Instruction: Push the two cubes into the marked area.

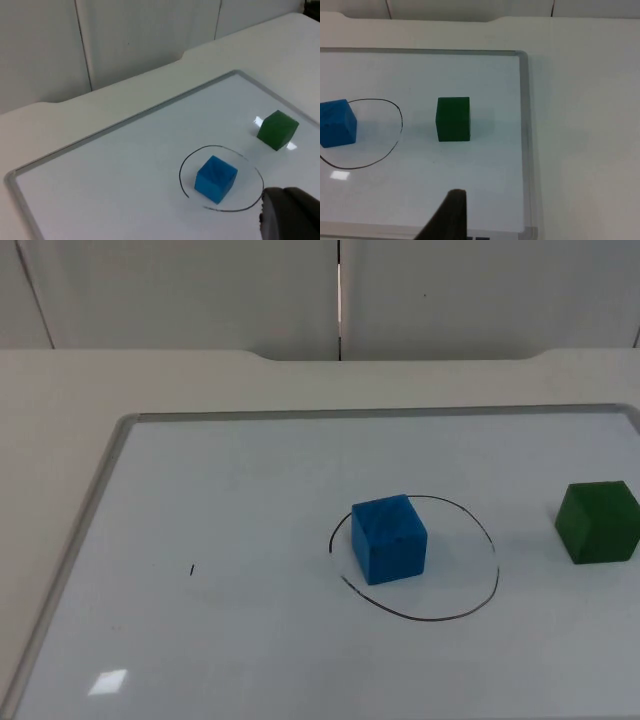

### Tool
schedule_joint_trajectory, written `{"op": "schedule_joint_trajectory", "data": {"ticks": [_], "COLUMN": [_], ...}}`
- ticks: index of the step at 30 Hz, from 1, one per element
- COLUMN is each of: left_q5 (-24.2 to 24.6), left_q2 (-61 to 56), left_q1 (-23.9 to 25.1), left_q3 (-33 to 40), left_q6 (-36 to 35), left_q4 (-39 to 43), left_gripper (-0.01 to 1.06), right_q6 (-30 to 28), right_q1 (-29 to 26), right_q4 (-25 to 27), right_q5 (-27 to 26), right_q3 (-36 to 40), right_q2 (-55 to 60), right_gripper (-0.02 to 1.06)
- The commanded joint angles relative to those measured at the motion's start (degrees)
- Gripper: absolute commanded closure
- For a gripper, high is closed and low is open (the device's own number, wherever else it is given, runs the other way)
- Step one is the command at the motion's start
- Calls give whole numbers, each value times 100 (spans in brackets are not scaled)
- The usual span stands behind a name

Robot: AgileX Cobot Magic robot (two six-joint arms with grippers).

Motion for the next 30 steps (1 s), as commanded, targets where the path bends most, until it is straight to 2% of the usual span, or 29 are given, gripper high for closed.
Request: {"op": "schedule_joint_trajectory", "data": {"ticks": [1, 4, 9, 15, 20, 25, 30], "left_q5": [243, 647, 947, 1261, 1917, 2082, 2058], "left_q2": [-198, -603, -1155, -1630, -1944, -2281, -2744], "left_q1": [4, 4, 4, 4, 4, 4, 4], "left_q3": [23, 23, 23, 23, 23, 50, 625], "left_q6": [-198, -585, -1062, -1340, -1475, -1645, -1766], "left_q4": [256, 814, 1376, 1675, 1968, 1998, 2009], "left_gripper": [105, 105, 105, 105, 105, 105, 105], "right_q6": [25, 25, 25, 25, 25, 25, 25], "right_q1": [19, 19, 19, 19, 19, 19, 19], "right_q4": [-29, -29, -29, -29, -29, -29, -29], "right_q5": [-14, -14, -14, -14, -14, -14, -14], "right_q3": [43, 43, 43, 43, 43, 43, 43], "right_q2": [-19, -19, -19, -19, -19, -19, -19], "right_gripper": [-1, -1, -1, -1, -1, -1, -1]}}
